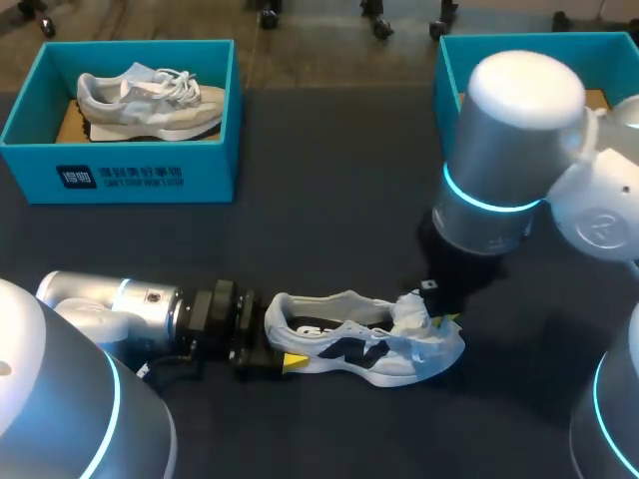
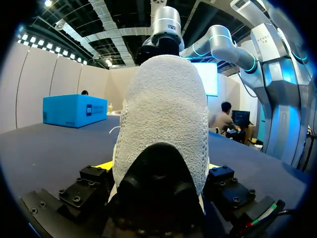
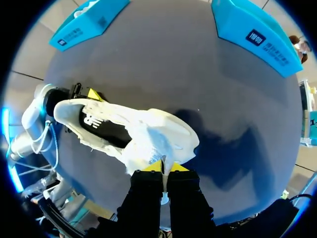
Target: Take the shoe out of the shoebox, open the shoe tongue, remove and reinsert the insole, then place the shoe into the shoebox
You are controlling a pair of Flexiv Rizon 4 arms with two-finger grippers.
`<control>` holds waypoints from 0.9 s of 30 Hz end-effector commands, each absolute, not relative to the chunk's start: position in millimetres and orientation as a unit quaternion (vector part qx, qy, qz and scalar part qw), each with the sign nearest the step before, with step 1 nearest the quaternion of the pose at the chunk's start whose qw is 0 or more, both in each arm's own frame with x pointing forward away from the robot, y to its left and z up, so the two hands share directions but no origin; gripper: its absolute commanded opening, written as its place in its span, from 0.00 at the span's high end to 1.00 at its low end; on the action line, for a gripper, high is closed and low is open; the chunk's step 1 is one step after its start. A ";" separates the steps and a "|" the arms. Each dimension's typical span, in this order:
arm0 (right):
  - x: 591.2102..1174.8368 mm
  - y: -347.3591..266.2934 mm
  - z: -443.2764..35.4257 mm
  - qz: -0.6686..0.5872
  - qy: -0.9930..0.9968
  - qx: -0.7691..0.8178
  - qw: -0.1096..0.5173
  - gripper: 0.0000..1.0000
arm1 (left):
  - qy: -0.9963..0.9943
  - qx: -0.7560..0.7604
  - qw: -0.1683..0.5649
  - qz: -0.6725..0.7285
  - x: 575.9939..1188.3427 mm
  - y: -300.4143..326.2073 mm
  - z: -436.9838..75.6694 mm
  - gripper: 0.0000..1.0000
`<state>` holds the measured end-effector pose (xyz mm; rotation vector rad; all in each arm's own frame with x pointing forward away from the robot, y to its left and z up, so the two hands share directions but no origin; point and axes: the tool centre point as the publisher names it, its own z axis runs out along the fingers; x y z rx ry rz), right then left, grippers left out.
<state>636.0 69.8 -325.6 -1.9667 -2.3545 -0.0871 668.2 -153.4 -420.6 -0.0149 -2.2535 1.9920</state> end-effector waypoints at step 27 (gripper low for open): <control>625.6 52.1 -315.6 -0.058 -0.768 -0.635 0.064 0.34 | -0.748 -0.004 0.066 0.661 666.6 -153.9 -422.3 1.00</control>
